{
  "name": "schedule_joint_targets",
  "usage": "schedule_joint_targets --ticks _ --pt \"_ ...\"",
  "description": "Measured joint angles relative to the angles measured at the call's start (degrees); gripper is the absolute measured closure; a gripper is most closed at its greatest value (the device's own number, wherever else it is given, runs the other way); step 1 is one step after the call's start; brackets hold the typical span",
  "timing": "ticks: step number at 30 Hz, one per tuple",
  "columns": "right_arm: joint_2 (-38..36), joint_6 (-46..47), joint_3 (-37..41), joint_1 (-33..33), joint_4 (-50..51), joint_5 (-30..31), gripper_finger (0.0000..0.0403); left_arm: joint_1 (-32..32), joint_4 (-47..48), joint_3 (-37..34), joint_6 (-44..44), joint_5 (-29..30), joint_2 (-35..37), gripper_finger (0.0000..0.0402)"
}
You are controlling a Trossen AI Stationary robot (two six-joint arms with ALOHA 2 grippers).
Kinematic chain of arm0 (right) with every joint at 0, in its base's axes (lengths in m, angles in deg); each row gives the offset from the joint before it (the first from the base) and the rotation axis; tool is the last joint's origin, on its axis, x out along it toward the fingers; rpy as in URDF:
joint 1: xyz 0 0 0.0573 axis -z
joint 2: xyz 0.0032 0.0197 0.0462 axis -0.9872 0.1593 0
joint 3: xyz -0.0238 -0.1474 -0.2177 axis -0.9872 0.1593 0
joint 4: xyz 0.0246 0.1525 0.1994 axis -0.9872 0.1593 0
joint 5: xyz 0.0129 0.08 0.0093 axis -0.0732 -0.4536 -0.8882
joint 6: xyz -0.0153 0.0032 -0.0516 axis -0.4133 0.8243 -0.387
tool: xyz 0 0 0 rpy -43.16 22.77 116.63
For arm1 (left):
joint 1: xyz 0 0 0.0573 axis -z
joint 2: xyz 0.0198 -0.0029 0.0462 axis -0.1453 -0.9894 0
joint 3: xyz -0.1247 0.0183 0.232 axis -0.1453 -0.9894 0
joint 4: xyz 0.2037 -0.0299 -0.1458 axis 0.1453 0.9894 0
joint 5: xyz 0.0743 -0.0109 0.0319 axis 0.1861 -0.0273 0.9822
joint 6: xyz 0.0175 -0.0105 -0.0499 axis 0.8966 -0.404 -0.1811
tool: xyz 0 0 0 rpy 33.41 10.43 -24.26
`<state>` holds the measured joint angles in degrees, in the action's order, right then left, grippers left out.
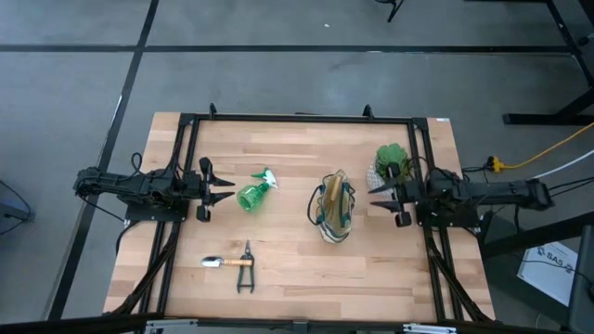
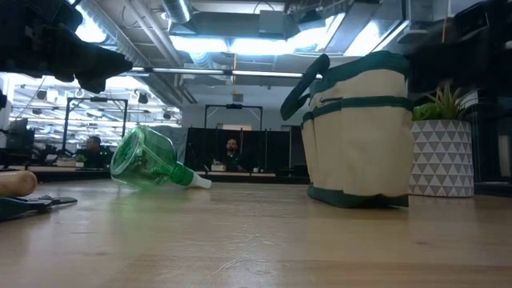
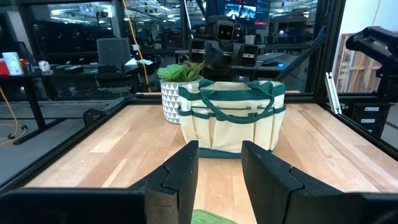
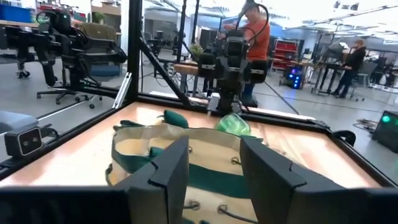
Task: Pick & Place Garden tools in Gardening bag
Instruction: Put the light brown trowel into the white gardening bag
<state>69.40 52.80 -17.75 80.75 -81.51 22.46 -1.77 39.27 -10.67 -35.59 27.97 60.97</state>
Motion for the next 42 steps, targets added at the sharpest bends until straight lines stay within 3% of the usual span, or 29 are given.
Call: schedule_joint_targets --ticks 5,12,18,42 --pt "0.1 0.1 0.0 -7.1 0.9 10.8 0.0256 0.0 0.0 0.0 0.0 0.0 0.0 0.0284" --pt "0.1 0.1 0.0 -11.7 3.4 18.0 0.0256 0.0 0.0 0.0 0.0 0.0 0.0 0.0284" --pt "0.1 3.8 0.0 -11.7 4.2 18.6 0.0256 0.0 0.0 0.0 0.0 0.0 0.0 0.0284" --pt "0.1 3.6 0.0 -11.7 4.4 18.6 0.0256 0.0 0.0 0.0 0.0 0.0 0.0 0.0284"
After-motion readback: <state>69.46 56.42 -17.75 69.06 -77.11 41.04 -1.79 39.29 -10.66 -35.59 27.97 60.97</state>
